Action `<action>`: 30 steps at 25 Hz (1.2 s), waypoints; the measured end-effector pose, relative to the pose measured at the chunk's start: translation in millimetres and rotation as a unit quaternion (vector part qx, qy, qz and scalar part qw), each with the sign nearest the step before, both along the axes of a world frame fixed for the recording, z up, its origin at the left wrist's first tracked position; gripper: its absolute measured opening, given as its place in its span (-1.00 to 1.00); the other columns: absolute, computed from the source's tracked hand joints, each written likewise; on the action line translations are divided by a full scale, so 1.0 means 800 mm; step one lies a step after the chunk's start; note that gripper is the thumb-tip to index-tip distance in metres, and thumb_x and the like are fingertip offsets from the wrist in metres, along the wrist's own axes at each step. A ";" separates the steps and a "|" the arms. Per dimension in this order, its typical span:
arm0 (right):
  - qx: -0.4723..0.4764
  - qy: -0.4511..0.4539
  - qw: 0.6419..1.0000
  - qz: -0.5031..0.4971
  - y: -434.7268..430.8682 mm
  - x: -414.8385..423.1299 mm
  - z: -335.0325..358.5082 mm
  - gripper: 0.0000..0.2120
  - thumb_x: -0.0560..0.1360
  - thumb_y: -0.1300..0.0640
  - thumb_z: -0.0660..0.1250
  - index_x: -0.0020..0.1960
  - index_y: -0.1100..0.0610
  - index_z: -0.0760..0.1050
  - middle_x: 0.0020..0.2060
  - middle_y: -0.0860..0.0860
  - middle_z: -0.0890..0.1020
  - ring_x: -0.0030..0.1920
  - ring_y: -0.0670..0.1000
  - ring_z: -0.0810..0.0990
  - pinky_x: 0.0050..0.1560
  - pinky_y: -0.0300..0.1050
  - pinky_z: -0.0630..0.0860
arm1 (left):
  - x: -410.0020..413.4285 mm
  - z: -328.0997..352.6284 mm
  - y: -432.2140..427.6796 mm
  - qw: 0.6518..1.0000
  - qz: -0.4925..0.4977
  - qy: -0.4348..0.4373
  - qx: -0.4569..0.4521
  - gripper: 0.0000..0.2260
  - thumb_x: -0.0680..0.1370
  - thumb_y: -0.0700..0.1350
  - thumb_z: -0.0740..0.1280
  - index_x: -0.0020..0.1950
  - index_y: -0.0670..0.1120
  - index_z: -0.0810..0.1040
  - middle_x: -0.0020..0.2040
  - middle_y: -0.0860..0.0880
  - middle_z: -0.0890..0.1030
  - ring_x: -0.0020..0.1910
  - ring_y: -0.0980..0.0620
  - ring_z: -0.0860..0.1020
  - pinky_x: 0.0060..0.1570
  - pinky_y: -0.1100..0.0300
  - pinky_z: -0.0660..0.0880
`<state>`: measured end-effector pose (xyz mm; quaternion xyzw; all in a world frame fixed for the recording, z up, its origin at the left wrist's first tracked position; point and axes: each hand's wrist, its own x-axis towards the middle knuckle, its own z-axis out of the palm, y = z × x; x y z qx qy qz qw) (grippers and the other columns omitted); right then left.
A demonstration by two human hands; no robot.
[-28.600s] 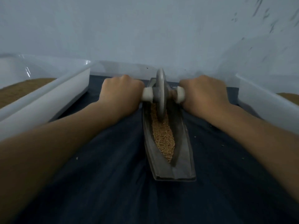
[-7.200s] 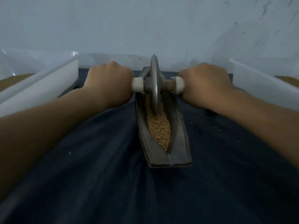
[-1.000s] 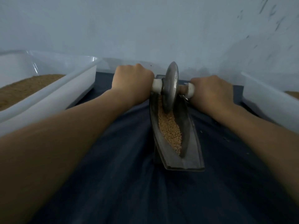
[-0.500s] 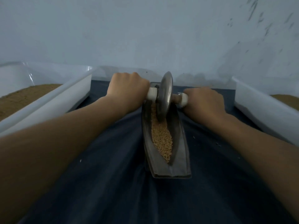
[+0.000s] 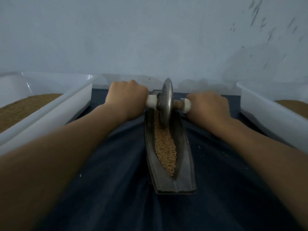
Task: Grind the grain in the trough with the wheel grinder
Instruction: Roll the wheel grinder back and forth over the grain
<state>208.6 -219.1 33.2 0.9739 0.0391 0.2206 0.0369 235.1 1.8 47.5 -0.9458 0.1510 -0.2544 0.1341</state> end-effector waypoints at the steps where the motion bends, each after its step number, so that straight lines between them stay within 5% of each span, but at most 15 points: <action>1: -0.029 -0.046 0.998 0.024 -0.009 -0.019 -0.009 -0.84 0.49 -0.12 0.32 -0.16 -0.06 0.47 -0.33 -0.07 0.53 -0.32 0.08 0.49 -0.35 -0.12 0.35 | -0.015 -0.004 0.014 0.999 -0.034 0.006 0.002 -0.96 0.48 0.02 0.32 -0.10 0.11 0.54 -0.29 0.06 0.39 -0.30 -0.06 0.46 -0.31 0.09 0.36; 4: -0.061 -0.156 0.980 0.111 -0.036 -0.073 -0.038 -0.85 0.32 -0.09 0.28 -0.18 -0.05 0.41 -0.49 -0.14 0.22 -0.52 0.11 0.34 -0.47 -0.15 0.34 | -0.061 -0.021 0.055 0.988 -0.141 0.055 -0.027 -0.88 0.27 0.20 0.24 -0.33 0.22 0.34 -0.48 0.18 0.28 -0.51 0.19 0.34 -0.48 0.28 0.27; 7: -0.068 -0.136 0.983 0.103 -0.027 -0.050 -0.021 -0.84 0.34 -0.12 0.33 -0.21 -0.06 0.43 -0.50 -0.14 0.28 -0.51 0.08 0.35 -0.44 -0.18 0.31 | -0.050 -0.022 0.055 0.977 -0.114 0.172 -0.060 -0.91 0.30 0.19 0.30 -0.30 0.25 0.42 -0.39 0.18 0.48 -0.41 0.22 0.46 -0.46 0.26 0.35; 12: -0.049 0.005 0.999 -0.001 0.009 0.006 0.015 -0.78 0.50 -0.18 0.34 -0.13 -0.04 0.53 -0.24 -0.02 0.57 -0.26 0.08 0.49 -0.32 -0.14 0.35 | 0.002 -0.003 0.013 0.996 0.019 0.084 -0.032 -0.87 0.52 0.02 0.32 0.02 0.03 0.57 -0.13 -0.02 0.53 -0.17 -0.08 0.53 -0.24 0.06 0.43; 14: -0.085 -0.036 0.995 0.033 -0.010 -0.023 0.002 -0.82 0.48 -0.13 0.31 -0.20 -0.06 0.43 -0.37 -0.09 0.47 -0.38 0.04 0.44 -0.40 -0.16 0.30 | -0.020 -0.012 0.031 0.993 -0.037 0.109 -0.020 -0.93 0.45 0.07 0.32 -0.12 0.13 0.51 -0.24 0.07 0.46 -0.21 -0.06 0.55 -0.29 0.09 0.42; 18: -0.063 -0.155 0.977 0.130 -0.037 -0.073 -0.029 -0.79 0.31 -0.11 0.29 -0.26 -0.07 0.27 -0.50 -0.18 0.12 -0.54 0.03 0.19 -0.43 -0.30 0.08 | -0.054 -0.034 0.071 0.984 -0.162 -0.070 0.019 -0.86 0.30 0.21 0.21 -0.30 0.20 0.31 -0.47 0.13 0.24 -0.56 0.05 0.29 -0.53 0.28 0.24; 21: -0.040 -0.091 0.993 0.059 -0.015 -0.021 -0.009 -0.83 0.42 -0.09 0.36 -0.24 -0.07 0.42 -0.43 -0.08 0.44 -0.43 0.07 0.41 -0.42 -0.21 0.25 | -0.022 -0.017 0.040 0.998 -0.051 -0.029 -0.006 -0.88 0.45 0.11 0.28 -0.11 0.11 0.54 -0.26 -0.03 0.54 -0.32 -0.13 0.57 -0.36 0.10 0.38; 24: 0.009 -0.002 1.000 -0.012 -0.005 0.019 -0.003 -0.81 0.51 -0.17 0.32 -0.12 -0.07 0.51 -0.19 0.00 0.61 -0.18 0.14 0.56 -0.25 -0.09 0.40 | 0.009 -0.001 0.011 0.999 0.032 -0.027 0.001 -0.87 0.52 -0.03 0.30 0.03 0.03 0.59 -0.15 -0.08 0.55 -0.20 -0.15 0.57 -0.28 0.07 0.36; 27: -0.030 -0.096 0.993 0.057 -0.023 -0.031 -0.029 -0.84 0.48 -0.14 0.28 -0.18 -0.08 0.45 -0.43 -0.11 0.45 -0.43 0.06 0.41 -0.42 -0.14 0.36 | -0.030 -0.016 0.034 0.995 -0.055 -0.074 0.027 -0.90 0.43 0.02 0.40 -0.17 0.04 0.53 -0.34 -0.04 0.47 -0.42 -0.11 0.46 -0.43 0.16 0.28; 30: -0.052 -0.107 0.990 0.078 -0.042 -0.067 -0.038 -0.83 0.36 -0.20 0.20 -0.19 -0.12 0.42 -0.51 -0.13 0.33 -0.54 0.05 0.34 -0.51 -0.14 0.42 | -0.066 -0.021 0.049 0.984 -0.098 -0.145 0.043 -0.69 0.25 -0.01 0.50 -0.34 0.09 0.33 -0.48 0.04 0.18 -0.56 -0.03 0.15 -0.44 0.36 -0.02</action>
